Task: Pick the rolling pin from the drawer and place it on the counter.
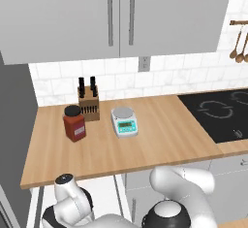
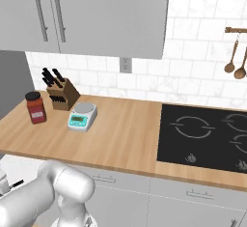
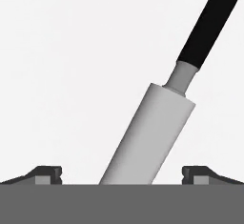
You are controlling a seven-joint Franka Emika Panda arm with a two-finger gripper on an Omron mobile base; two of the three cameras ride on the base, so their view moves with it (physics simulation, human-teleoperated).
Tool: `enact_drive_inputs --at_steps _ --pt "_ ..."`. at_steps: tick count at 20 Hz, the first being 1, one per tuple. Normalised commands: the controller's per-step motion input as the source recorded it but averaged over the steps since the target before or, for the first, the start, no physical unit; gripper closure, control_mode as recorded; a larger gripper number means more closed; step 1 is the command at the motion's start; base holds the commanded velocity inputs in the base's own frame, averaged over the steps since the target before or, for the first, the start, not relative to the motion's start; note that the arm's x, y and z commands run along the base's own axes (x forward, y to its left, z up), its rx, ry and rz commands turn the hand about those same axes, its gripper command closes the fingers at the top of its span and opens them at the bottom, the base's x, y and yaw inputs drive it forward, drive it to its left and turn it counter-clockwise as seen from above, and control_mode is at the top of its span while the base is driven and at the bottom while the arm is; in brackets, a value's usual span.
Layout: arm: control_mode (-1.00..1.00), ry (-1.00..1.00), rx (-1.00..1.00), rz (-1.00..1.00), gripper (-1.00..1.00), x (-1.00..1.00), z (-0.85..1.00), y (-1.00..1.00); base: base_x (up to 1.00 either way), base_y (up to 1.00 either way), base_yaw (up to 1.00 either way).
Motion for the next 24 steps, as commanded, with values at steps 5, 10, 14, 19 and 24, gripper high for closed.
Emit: enact_drive_inputs --at_steps 5,10,14,19,24 --pt "-1.00 0.00 0.00 0.00 -1.00 -0.05 -0.38 0.13 0.00 0.00 0.00" --pt "-1.00 0.00 0.00 0.00 1.00 -0.22 -0.51 0.08 0.00 0.00 0.00" --pt "-1.00 0.00 0.00 0.00 1.00 -0.55 -0.42 0.10 0.00 0.00 0.00" --pt "-1.00 0.00 0.00 -0.01 1.00 -0.84 -0.04 -0.01 0.00 0.00 0.00" --pt "-1.00 -0.02 0.00 -0.08 1.00 -0.69 0.93 -0.25 0.00 0.00 0.00"
